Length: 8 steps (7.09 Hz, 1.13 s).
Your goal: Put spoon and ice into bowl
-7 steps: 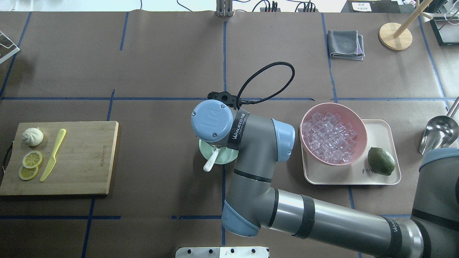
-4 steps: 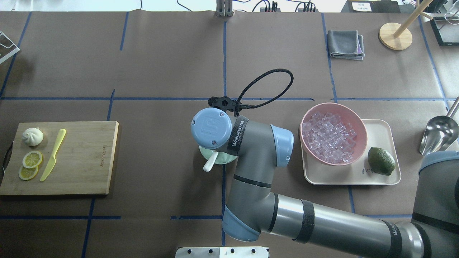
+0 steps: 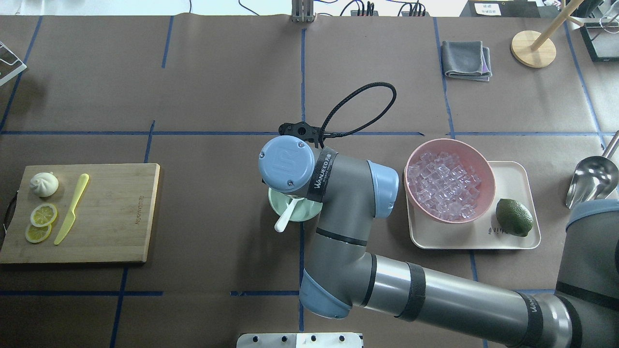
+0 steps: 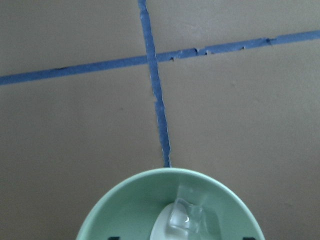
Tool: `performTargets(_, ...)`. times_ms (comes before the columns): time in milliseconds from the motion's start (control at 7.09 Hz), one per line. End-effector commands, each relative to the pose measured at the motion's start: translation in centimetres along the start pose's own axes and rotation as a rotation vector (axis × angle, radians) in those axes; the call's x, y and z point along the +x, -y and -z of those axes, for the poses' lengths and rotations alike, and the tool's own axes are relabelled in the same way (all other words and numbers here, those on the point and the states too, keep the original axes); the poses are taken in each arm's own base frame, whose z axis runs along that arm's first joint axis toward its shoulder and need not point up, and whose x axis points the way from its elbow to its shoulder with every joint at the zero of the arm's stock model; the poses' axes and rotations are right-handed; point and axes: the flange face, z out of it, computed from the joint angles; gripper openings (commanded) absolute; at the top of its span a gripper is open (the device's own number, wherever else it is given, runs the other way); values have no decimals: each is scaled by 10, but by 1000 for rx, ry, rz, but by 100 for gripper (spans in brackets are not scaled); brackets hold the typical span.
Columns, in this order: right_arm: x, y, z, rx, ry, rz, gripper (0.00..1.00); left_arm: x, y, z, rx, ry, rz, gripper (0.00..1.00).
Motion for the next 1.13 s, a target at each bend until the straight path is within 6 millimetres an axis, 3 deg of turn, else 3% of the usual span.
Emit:
performTargets(0, 26, 75, 27, -38, 27, 27, 99, 0, -1, -1, -8, -6, 48, 100)
performTargets(282, 86, 143, 27, -109, 28, 124, 99, -5, -4, -4, -13, 4, 53, 100)
performTargets(423, 126, 179, 28, -134, 25, 103, 99, -4, -2, -3, -11, 4, 71, 100)
performTargets(564, 170, 211, 24, -126, 2, 188, 99, -2, 3, 2, -3, 39, 78, 100)
performTargets(705, 228, 246, 27, -161, 14, 207, 99, -16, 4, 8, -18, 235, 64, 100)
performTargets(846, 275, 275, 41, -165, 33, 245, 99, -18, 6, 11, -20, 292, 50, 100)
performTargets(987, 324, 287, 54, -153, 37, 254, 99, -17, 3, 1, -23, 183, 65, 100)
